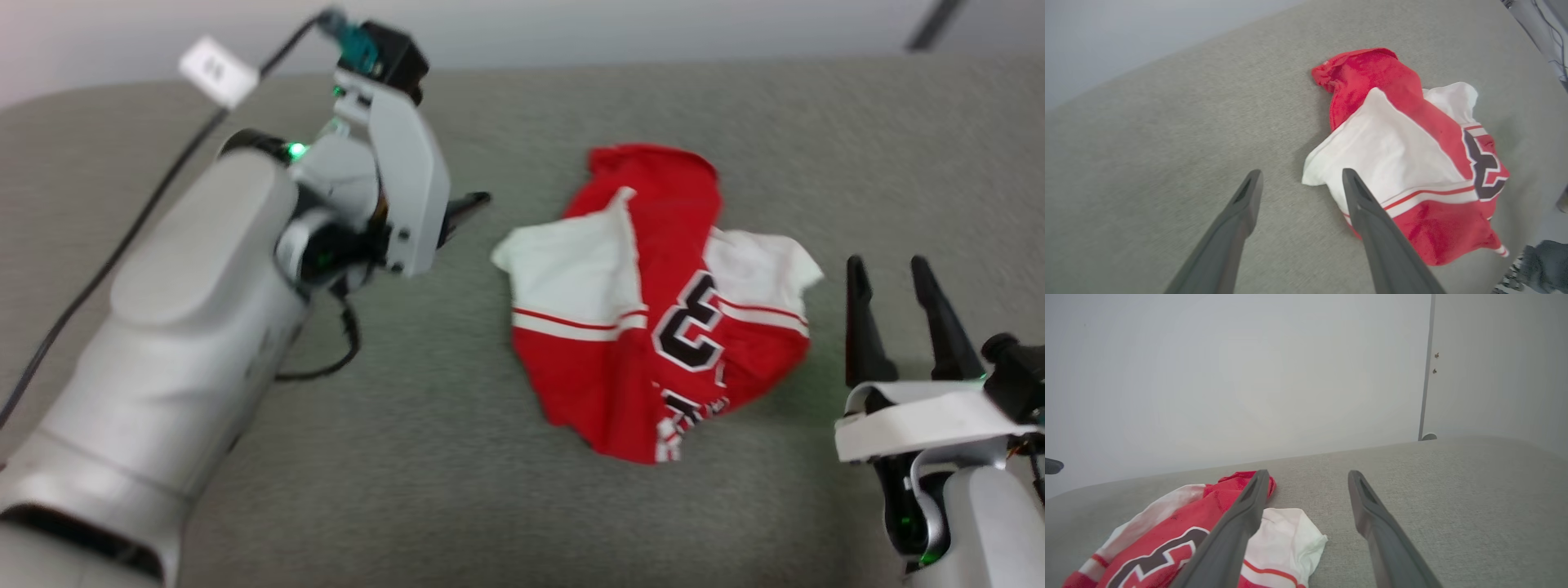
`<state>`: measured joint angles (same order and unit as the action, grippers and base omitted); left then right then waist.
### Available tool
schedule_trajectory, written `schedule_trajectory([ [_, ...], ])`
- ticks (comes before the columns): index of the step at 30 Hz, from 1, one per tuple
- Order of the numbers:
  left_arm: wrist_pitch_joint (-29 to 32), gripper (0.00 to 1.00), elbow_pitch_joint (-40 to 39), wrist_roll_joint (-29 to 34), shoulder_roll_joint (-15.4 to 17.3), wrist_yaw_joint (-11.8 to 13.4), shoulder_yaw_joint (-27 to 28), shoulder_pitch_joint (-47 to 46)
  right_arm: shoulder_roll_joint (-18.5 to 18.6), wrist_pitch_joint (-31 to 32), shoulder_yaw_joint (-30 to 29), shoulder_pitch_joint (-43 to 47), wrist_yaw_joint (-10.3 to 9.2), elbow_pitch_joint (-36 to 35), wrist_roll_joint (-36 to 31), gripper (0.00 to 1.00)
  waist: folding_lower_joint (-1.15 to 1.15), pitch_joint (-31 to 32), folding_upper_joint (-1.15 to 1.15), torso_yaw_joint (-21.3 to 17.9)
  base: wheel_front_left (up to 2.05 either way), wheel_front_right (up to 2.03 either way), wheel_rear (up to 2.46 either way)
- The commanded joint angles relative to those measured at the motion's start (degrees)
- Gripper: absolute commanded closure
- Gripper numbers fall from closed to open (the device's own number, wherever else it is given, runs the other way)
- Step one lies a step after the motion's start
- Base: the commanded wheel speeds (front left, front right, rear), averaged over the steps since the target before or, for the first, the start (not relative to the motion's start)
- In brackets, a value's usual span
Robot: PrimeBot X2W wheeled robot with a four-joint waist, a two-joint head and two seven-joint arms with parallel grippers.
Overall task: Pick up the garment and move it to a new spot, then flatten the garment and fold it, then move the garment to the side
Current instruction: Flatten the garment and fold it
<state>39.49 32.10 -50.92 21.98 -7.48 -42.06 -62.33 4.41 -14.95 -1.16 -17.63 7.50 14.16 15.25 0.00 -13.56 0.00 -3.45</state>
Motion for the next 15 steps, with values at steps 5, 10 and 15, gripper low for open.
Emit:
schedule_trajectory([
  [5,9.8,0.00,6.4,-9.0,-3.4,0.0,0.5,-5.7,-1.1,-0.3,-1.4,-1.7,-0.02,-1.2,0.7,0.00,0.00,-8.7,0.00,-10.1,0.00,0.00,0.00],
  [10,13.0,0.00,10.2,-13.0,-6.1,0.0,1.1,-8.6,-1.5,-0.3,-0.9,-1.9,-0.02,-1.5,1.0,0.00,0.00,-9.3,0.00,-11.7,0.00,0.00,0.00],
  [15,14.3,0.00,12.2,-13.3,-7.2,0.0,-0.1,-10.4,-1.6,-0.3,0.1,-2.3,-0.02,-1.5,2.2,0.00,0.00,-9.7,0.00,-12.5,0.00,0.00,0.00],
])
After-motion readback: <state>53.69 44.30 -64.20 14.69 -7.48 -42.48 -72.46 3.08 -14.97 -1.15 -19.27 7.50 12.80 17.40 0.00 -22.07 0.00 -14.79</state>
